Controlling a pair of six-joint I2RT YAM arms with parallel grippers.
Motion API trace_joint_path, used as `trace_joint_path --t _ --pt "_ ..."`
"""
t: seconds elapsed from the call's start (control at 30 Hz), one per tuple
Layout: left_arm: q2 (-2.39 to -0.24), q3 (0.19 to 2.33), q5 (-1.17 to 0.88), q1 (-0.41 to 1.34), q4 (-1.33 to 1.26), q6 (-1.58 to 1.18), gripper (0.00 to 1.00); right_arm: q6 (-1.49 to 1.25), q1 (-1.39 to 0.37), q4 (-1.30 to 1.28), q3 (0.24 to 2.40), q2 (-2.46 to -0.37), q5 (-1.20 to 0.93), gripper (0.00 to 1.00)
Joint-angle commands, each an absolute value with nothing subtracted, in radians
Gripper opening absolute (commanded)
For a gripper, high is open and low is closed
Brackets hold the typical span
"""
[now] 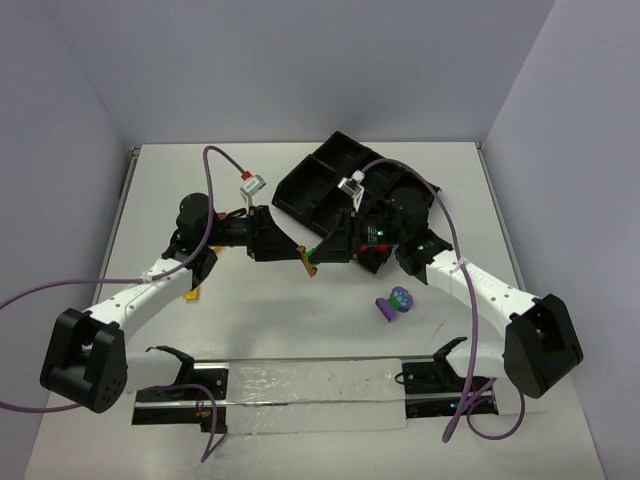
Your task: Sort the legos into containers by color
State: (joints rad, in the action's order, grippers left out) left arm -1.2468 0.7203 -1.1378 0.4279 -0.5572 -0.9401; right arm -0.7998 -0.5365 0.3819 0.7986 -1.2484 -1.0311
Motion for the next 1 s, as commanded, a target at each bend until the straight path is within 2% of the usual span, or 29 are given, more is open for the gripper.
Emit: trace_joint_path --t 0.0,0.2,0.33,0.47,0.57,0.63,0.7,0.73,0.77,0.97 --pt "-1.252 0.766 -1.145 0.445 -0.648 -0.947 0.69 -0.809 -0.548 0.445 0.846 -1.254 -1.052 0.14" --pt "-1.25 0.761 -1.143 0.451 -0.669 -0.957 0.6 -0.81 -0.551 0.445 0.845 -1.256 -1.052 0.14" --pt "-1.24 0.756 -1.136 0.457 -0.666 -0.953 0.58 -0.808 -0.553 0.446 0.839 -1.259 -1.052 0.14" --pt "-1.238 0.755 -1.136 0.457 -0.671 -0.96 0.52 -0.804 -0.556 0.443 0.844 -1.265 -1.053 0.14" --pt "-1.236 0.756 -1.135 0.457 -0.677 -0.964 0.43 -0.793 -0.563 0.431 0.848 -1.272 -1.05 0.14" --pt "-1.233 0.755 -1.136 0.457 -0.678 -0.966 0.28 -0.785 -0.564 0.424 0.845 -1.275 -1.047 0.14" --pt "-1.23 0.755 -1.136 0.457 -0.67 -0.961 0.18 -0.781 -0.565 0.417 0.842 -1.272 -1.041 0.14" --pt "-1.227 0.755 -1.135 0.457 -0.656 -0.949 0.08 -0.775 -0.564 0.405 0.842 -1.269 -1.036 0.14" --pt "-1.225 0.755 -1.134 0.457 -0.643 -0.941 0.03 -0.768 -0.563 0.397 0.843 -1.267 -1.031 0.14" --pt "-1.192 0.736 -1.103 0.446 -0.561 -0.894 0.0 -0.735 -0.526 0.336 0.844 -1.245 -0.997 0.14"
